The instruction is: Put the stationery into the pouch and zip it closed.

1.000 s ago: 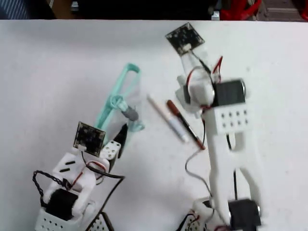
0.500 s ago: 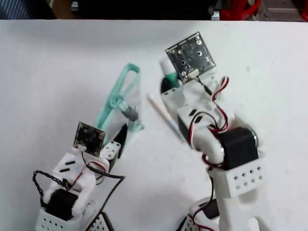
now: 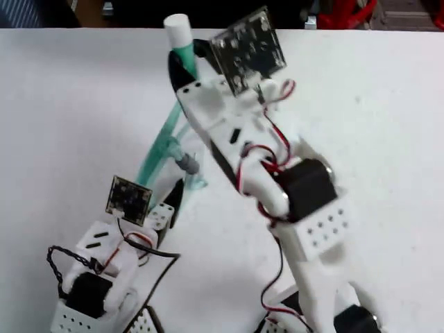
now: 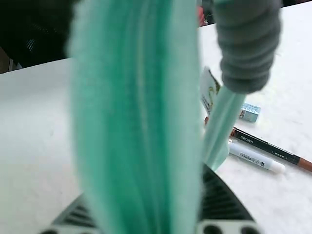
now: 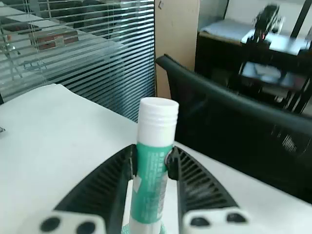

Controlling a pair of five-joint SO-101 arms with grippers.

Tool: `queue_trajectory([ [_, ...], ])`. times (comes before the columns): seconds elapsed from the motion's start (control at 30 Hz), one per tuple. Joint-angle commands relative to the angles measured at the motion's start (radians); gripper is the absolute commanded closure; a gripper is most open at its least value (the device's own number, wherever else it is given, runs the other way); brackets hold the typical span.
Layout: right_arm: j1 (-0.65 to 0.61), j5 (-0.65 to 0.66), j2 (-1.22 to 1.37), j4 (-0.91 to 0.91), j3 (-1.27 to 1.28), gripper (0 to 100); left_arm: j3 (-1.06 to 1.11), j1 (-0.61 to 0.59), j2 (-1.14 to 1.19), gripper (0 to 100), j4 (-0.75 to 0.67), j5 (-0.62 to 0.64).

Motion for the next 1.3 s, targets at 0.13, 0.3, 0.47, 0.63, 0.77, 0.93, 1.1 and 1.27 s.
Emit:
queue_trajectory([
  [0.13, 0.015, -0.041, -0.076, -0.068, 0.164, 98.1, -0.006, -0.001, -0.005, 85, -0.011, -0.005],
  [0.3, 0.022, -0.04, -0.119, -0.2, 0.33, 98.1, -0.006, -0.001, -0.005, 85, -0.011, -0.003],
  [0.47, 0.016, -0.048, -0.13, -0.315, 0.436, 98.1, -0.006, -0.001, -0.005, 85, -0.011, -0.002],
  [0.63, -0.001, -0.044, -0.133, -0.318, 0.459, 98.1, -0.006, -0.001, -0.005, 85, -0.012, -0.002],
  [0.77, -0.002, -0.046, -0.206, -0.209, 0.488, 97.7, -0.009, -0.005, -0.005, 85, -0.012, 0.0],
  [0.93, -0.001, -0.04, -0.325, -0.031, 0.493, 82.8, -0.009, -0.001, -0.005, 85, -0.012, 0.002],
  [1.1, 0.005, -0.038, -0.412, 0.018, 0.485, 69.1, -0.008, -0.002, -0.005, 85, -0.012, -0.003],
  [1.27, 0.01, -0.038, -0.495, 0.047, 0.485, 73.8, -0.005, -0.008, -0.005, 85, -0.021, -0.005],
])
